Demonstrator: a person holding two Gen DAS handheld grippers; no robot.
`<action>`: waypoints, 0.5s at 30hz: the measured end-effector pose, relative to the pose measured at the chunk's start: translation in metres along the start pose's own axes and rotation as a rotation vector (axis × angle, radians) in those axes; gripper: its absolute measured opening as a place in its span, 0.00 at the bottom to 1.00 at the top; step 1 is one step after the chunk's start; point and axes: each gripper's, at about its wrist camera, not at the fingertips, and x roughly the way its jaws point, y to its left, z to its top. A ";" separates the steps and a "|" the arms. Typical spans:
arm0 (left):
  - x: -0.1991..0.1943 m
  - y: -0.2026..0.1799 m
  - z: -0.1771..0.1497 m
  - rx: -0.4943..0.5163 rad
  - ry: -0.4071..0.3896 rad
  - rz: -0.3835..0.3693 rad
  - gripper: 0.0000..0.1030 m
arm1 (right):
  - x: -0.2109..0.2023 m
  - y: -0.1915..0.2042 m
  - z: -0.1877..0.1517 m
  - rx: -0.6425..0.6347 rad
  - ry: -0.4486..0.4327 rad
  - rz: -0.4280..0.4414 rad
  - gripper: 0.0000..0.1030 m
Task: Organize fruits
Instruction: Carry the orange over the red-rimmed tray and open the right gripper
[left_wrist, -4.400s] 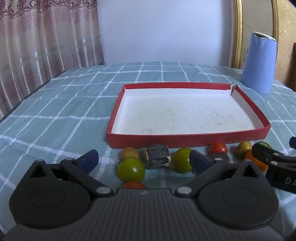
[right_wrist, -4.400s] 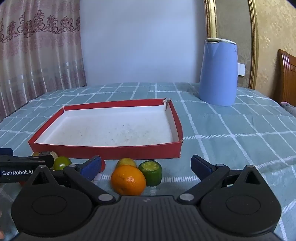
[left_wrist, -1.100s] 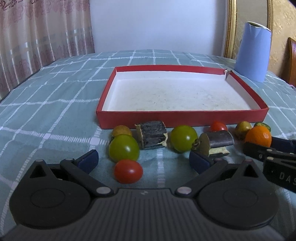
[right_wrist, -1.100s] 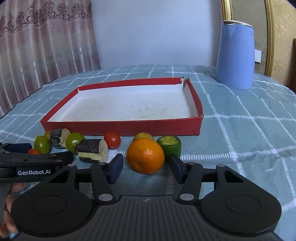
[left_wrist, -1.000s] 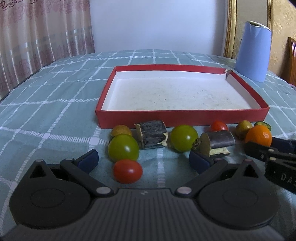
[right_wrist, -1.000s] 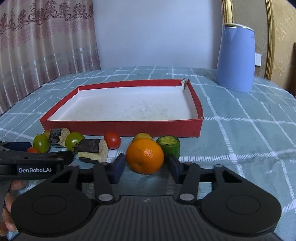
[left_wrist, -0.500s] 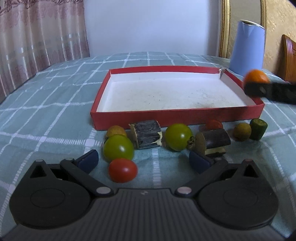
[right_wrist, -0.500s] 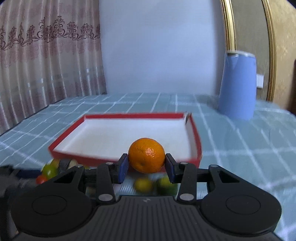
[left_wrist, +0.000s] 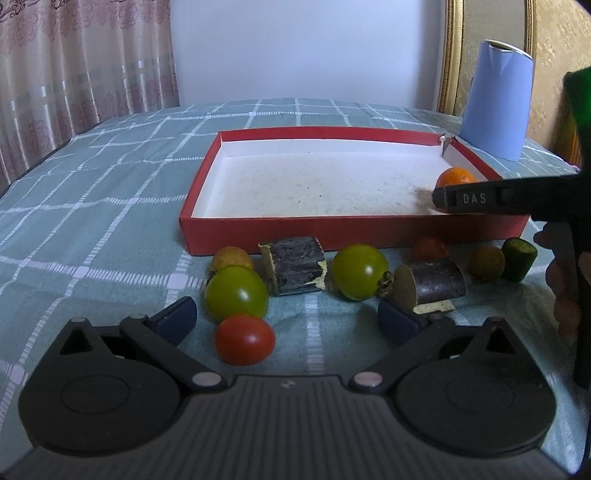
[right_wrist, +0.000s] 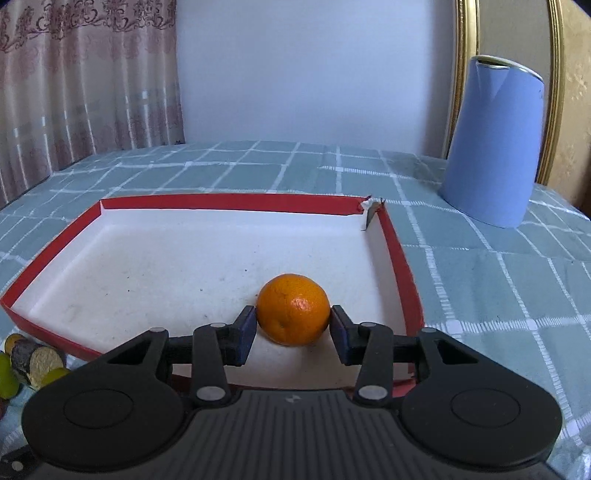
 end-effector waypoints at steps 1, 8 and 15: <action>0.000 0.000 0.000 0.000 -0.001 0.000 1.00 | -0.003 0.001 -0.001 -0.012 -0.010 0.012 0.48; 0.001 0.000 -0.001 -0.003 -0.002 -0.003 1.00 | -0.057 -0.025 -0.010 0.088 -0.129 -0.014 0.61; -0.005 0.004 -0.002 -0.033 -0.018 -0.011 1.00 | -0.077 -0.066 -0.036 0.156 -0.105 -0.264 0.65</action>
